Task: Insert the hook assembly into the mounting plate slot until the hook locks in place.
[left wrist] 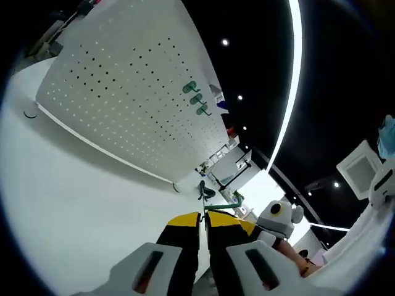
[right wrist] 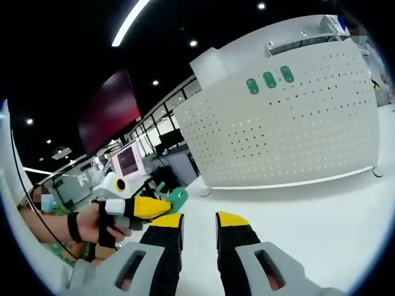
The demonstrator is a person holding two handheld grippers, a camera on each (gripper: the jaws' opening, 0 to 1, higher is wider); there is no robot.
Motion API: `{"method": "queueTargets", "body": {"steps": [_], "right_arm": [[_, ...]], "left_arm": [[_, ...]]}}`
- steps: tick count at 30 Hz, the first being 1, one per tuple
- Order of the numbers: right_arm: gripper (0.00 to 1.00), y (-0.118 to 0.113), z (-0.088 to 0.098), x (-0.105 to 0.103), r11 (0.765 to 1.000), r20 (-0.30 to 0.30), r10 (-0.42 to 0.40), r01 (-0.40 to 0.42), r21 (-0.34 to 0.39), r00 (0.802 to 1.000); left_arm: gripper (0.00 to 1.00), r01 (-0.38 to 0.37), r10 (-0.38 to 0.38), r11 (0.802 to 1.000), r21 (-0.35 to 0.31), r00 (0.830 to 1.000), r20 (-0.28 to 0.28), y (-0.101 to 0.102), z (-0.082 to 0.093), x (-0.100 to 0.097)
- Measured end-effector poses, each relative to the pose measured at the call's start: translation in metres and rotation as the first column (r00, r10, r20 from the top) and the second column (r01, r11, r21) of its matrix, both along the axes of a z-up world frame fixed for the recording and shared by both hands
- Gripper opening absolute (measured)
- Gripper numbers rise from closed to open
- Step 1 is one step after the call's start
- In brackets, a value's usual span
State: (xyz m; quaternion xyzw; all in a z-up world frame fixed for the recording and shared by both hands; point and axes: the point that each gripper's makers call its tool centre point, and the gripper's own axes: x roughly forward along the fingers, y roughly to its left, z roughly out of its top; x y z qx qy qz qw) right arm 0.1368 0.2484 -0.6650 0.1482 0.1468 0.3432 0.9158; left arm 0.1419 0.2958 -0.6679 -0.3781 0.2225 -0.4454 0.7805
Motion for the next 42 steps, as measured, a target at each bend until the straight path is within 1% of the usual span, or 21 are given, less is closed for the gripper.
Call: {"method": "queueTargets", "body": {"steps": [4,8,10,12,13,15,16,18,22,24,26,28,29,31,32,33,35,38,40,41,42], "right_arm": [[0.17,0.007,0.005,-0.003,0.999,-0.002,0.033,-0.033,0.03,0.999],[0.15,0.012,0.009,-0.006,0.997,0.01,0.057,-0.058,0.05,0.998],[0.13,0.016,0.006,-0.009,0.996,-0.007,0.078,-0.078,0.049,0.997],[0.12,0.02,0.005,-0.012,0.992,-0.026,0.105,-0.103,0.067,0.994],[0.12,0.021,0.005,-0.012,0.992,-0.026,0.108,-0.106,0.073,0.994],[0.11,0.023,0.008,-0.014,0.989,-0.02,0.119,-0.117,0.092,0.993],[0.1,0.025,0.009,-0.015,0.987,-0.021,0.13,-0.127,0.101,0.991],[0.07,0.026,0.016,-0.016,0.981,-0.011,0.142,-0.139,0.138,0.99],[0.05,0.024,0.022,-0.015,0.974,-0.007,0.134,-0.13,0.185,0.991],[0.05,0.024,0.025,-0.015,0.965,-0.012,0.142,-0.136,0.226,0.99],[0.05,0.024,0.027,-0.016,0.959,-0.013,0.145,-0.138,0.249,0.989],[0.04,0.023,0.028,-0.016,0.943,-0.043,0.141,-0.121,0.31,0.989],[0.04,0.023,0.029,-0.016,0.939,-0.041,0.149,-0.129,0.318,0.988],[0.03,0.022,0.031,-0.019,0.918,-0.061,0.172,-0.137,0.373,0.983],[0.03,0.021,0.031,-0.019,0.915,-0.072,0.169,-0.13,0.381,0.983],[0.03,0.02,0.032,-0.019,0.918,-0.063,0.163,-0.128,0.375,0.985],[0.01,0.02,0.036,-0.02,0.911,-0.056,0.165,-0.13,0.392,0.985],[0.0,0.018,0.038,-0.019,0.903,-0.073,0.162,-0.118,0.412,0.984],[0.0,0.018,0.039,-0.02,0.906,-0.06,0.155,-0.117,0.406,0.986],[0.0,0.017,0.039,-0.019,0.906,-0.063,0.152,-0.113,0.407,0.986],[0.0,0.016,0.039,-0.019,0.908,-0.064,0.146,-0.108,0.404,0.987]], "left_arm": [[0.04,0.019,-0.019,1.0,-0.024,1.0,0.004,-0.003,0.003,-0.005],[0.04,0.038,-0.038,0.998,-0.039,0.999,0.012,-0.005,0.005,-0.009],[0.04,0.054,-0.054,0.997,-0.057,0.998,0.015,-0.007,0.007,-0.012],[0.04,0.063,-0.062,0.995,-0.077,0.998,0.011,-0.009,0.008,-0.014],[0.04,0.064,-0.063,0.995,-0.077,0.998,0.012,-0.009,0.008,-0.014],[0.04,0.069,-0.067,0.995,-0.077,0.998,0.019,-0.011,0.009,-0.016],[0.04,0.072,-0.069,0.992,-0.102,0.997,0.03,-0.011,0.013,-0.017],[0.04,0.068,-0.065,0.99,-0.127,0.998,0.025,-0.011,0.016,-0.016],[0.04,0.089,-0.086,0.985,-0.145,0.996,0.029,-0.012,0.019,-0.019],[0.04,0.097,-0.094,0.981,-0.167,0.995,0.028,-0.012,0.022,-0.02],[0.04,0.107,-0.106,0.976,-0.19,0.994,0.015,-0.013,0.024,-0.02],[0.04,0.116,-0.122,0.968,-0.224,0.992,-0.014,-0.016,0.024,-0.022],[0.04,0.121,-0.127,0.966,-0.227,0.992,-0.014,-0.016,0.023,-0.022],[0.04,0.131,-0.136,0.963,-0.238,0.991,-0.005,-0.017,0.026,-0.024],[0.04,0.134,-0.14,0.962,-0.237,0.99,-0.007,-0.018,0.026,-0.025],[0.04,0.141,-0.146,0.962,-0.232,0.989,-0.002,-0.02,0.028,-0.026],[0.05,0.149,-0.15,0.963,-0.227,0.989,0.013,-0.022,0.028,-0.026],[0.07,0.147,-0.149,0.963,-0.226,0.989,0.005,-0.024,0.028,-0.025],[0.08,0.141,-0.137,0.97,-0.2,0.99,0.03,-0.025,0.03,-0.024],[0.08,0.138,-0.129,0.977,-0.165,0.99,0.061,-0.026,0.029,-0.024],[0.08,0.144,-0.135,0.978,-0.148,0.988,0.069,-0.027,0.028,-0.025]]}}
